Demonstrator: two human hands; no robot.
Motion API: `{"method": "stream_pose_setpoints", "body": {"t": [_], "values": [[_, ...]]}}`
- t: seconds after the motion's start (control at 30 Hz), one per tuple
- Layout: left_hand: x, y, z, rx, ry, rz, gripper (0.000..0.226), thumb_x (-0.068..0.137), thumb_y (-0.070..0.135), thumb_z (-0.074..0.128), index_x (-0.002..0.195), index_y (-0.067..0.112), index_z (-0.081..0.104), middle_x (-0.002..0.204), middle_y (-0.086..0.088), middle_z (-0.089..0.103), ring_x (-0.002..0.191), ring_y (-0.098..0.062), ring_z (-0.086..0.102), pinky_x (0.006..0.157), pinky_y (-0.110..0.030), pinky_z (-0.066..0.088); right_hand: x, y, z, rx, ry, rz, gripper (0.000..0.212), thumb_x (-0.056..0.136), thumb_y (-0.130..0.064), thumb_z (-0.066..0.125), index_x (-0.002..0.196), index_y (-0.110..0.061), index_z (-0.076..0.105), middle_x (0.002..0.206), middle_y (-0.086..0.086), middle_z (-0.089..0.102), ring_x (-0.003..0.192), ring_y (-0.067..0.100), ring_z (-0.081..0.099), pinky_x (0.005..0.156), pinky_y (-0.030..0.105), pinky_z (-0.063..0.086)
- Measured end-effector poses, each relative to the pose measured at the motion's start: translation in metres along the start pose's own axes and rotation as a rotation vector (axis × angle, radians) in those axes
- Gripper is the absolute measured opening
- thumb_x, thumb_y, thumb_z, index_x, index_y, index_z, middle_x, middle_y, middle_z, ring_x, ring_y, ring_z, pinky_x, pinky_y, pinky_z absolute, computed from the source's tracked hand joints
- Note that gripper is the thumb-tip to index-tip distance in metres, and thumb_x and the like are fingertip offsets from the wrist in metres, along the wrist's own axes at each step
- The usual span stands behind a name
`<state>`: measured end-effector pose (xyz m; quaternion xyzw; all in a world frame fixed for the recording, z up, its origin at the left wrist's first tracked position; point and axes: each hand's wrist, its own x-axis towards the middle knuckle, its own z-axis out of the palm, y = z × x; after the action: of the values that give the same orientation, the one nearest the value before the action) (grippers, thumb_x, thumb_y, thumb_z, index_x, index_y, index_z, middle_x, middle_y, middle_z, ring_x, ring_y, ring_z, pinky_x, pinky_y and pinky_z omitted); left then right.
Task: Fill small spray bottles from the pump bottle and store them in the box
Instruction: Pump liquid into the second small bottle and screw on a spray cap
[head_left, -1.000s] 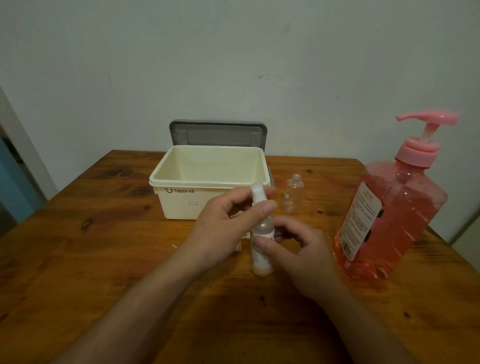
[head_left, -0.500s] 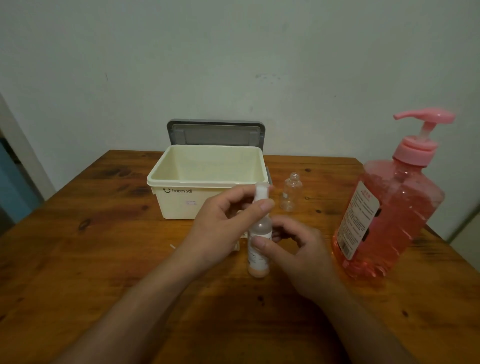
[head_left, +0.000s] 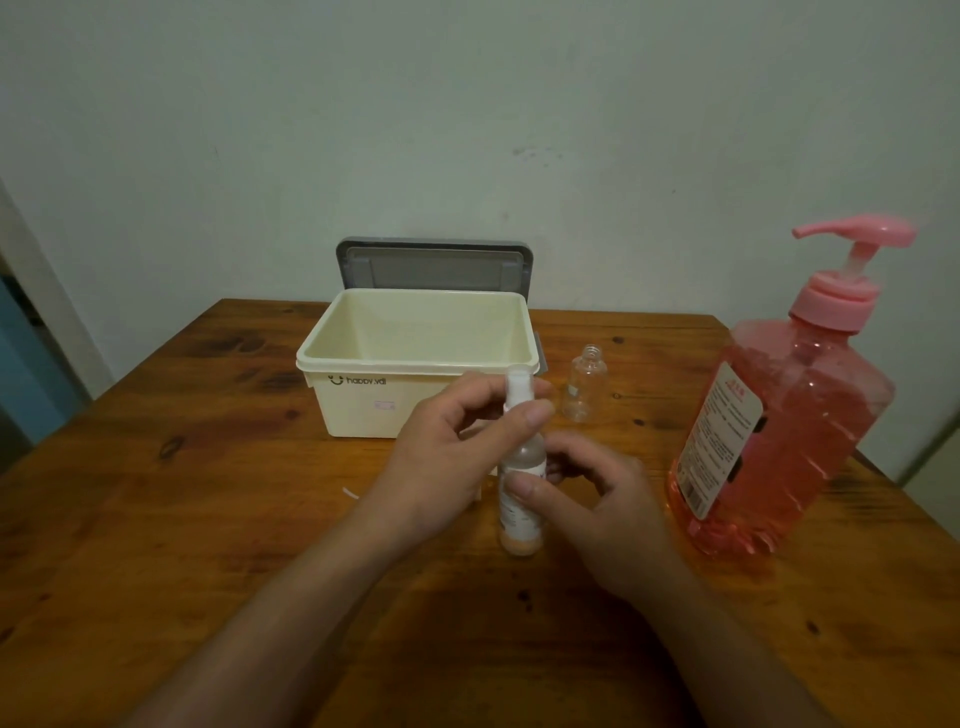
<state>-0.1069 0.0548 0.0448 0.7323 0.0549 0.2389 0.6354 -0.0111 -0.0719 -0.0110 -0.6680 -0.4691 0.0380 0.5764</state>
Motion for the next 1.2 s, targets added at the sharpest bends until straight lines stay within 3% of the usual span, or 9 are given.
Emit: {"method": "stream_pose_setpoints", "body": {"t": [0.1, 0.27, 0.37, 0.43, 0.57, 0.7, 0.83, 1.07, 1.2], "values": [[0.0001, -0.0005, -0.0023, -0.033, -0.008, -0.012, 0.041, 0.079, 0.030, 0.062, 0.118, 0.015, 0.064, 0.105, -0.008, 0.072, 0.097, -0.015, 0.068, 0.076, -0.017, 0.055, -0.0001, 0.0015, -0.0009, 0.000, -0.001, 0.005, 0.031, 0.082, -0.044, 0.065, 0.107, -0.026, 0.070, 0.096, -0.015, 0.072, 0.090, 0.011, 0.066, 0.077, 0.019, 0.049], [-0.0032, 0.0019, 0.0011, -0.081, -0.058, -0.006, 0.034, 0.086, 0.020, 0.057, 0.115, 0.004, 0.062, 0.107, -0.005, 0.073, 0.096, -0.010, 0.070, 0.072, -0.015, 0.053, -0.0001, 0.0016, -0.0001, -0.001, 0.005, 0.015, 0.032, 0.080, -0.045, 0.066, 0.105, -0.026, 0.070, 0.094, -0.016, 0.072, 0.089, 0.011, 0.066, 0.076, 0.019, 0.049], [-0.0029, 0.0022, 0.0034, -0.015, -0.021, 0.014, 0.041, 0.075, 0.030, 0.065, 0.111, 0.011, 0.067, 0.110, -0.008, 0.069, 0.096, -0.008, 0.067, 0.074, -0.015, 0.053, 0.0001, 0.0021, 0.0003, -0.020, -0.007, 0.006, 0.035, 0.081, -0.045, 0.065, 0.109, -0.024, 0.070, 0.093, -0.016, 0.070, 0.088, 0.012, 0.065, 0.075, 0.021, 0.049], [-0.0024, 0.0014, 0.0028, -0.018, -0.021, 0.006, 0.037, 0.078, 0.024, 0.067, 0.113, 0.015, 0.067, 0.108, -0.007, 0.069, 0.092, -0.004, 0.066, 0.074, -0.015, 0.053, 0.0000, 0.0027, -0.0004, -0.001, -0.007, 0.009, 0.039, 0.081, -0.044, 0.066, 0.112, -0.020, 0.070, 0.094, -0.013, 0.071, 0.089, 0.014, 0.065, 0.075, 0.023, 0.050], [-0.0029, 0.0008, 0.0017, -0.073, -0.027, -0.005, 0.041, 0.079, 0.020, 0.065, 0.120, 0.014, 0.060, 0.106, -0.015, 0.070, 0.097, -0.020, 0.068, 0.080, -0.023, 0.056, 0.0004, 0.0022, -0.0004, 0.018, -0.003, 0.023, 0.034, 0.080, -0.044, 0.066, 0.106, -0.022, 0.071, 0.094, -0.011, 0.072, 0.088, 0.015, 0.065, 0.076, 0.024, 0.051], [-0.0042, 0.0023, 0.0023, -0.103, -0.065, -0.009, 0.044, 0.076, 0.023, 0.063, 0.117, 0.007, 0.060, 0.104, -0.005, 0.074, 0.094, -0.012, 0.071, 0.074, -0.017, 0.054, 0.0002, 0.0026, -0.0007, 0.011, 0.015, 0.018, 0.036, 0.079, -0.046, 0.066, 0.108, -0.025, 0.070, 0.095, -0.010, 0.072, 0.088, 0.013, 0.065, 0.075, 0.022, 0.050], [-0.0019, 0.0006, 0.0008, -0.053, 0.003, 0.003, 0.043, 0.069, 0.027, 0.070, 0.107, 0.008, 0.068, 0.100, -0.004, 0.072, 0.087, -0.004, 0.069, 0.070, -0.014, 0.053, 0.0002, 0.0011, -0.0006, 0.001, -0.004, 0.006, 0.033, 0.081, -0.044, 0.065, 0.108, -0.027, 0.069, 0.094, -0.012, 0.072, 0.089, 0.012, 0.065, 0.075, 0.020, 0.050], [-0.0025, 0.0009, -0.0032, -0.112, -0.036, -0.007, 0.040, 0.080, 0.020, 0.061, 0.118, 0.009, 0.062, 0.103, -0.004, 0.075, 0.095, -0.012, 0.071, 0.074, -0.018, 0.055, 0.0001, -0.0015, -0.0014, 0.036, 0.000, 0.001, 0.031, 0.081, -0.043, 0.064, 0.106, -0.024, 0.070, 0.096, -0.012, 0.073, 0.090, 0.012, 0.066, 0.077, 0.020, 0.050], [-0.0051, 0.0028, -0.0006, -0.090, -0.073, 0.015, 0.036, 0.082, 0.021, 0.058, 0.115, 0.008, 0.064, 0.108, -0.002, 0.073, 0.098, -0.005, 0.069, 0.074, -0.014, 0.053, 0.0001, -0.0014, -0.0011, 0.035, 0.001, 0.012, 0.033, 0.081, -0.044, 0.064, 0.105, -0.024, 0.070, 0.095, -0.012, 0.073, 0.090, 0.013, 0.066, 0.077, 0.021, 0.051]]}}
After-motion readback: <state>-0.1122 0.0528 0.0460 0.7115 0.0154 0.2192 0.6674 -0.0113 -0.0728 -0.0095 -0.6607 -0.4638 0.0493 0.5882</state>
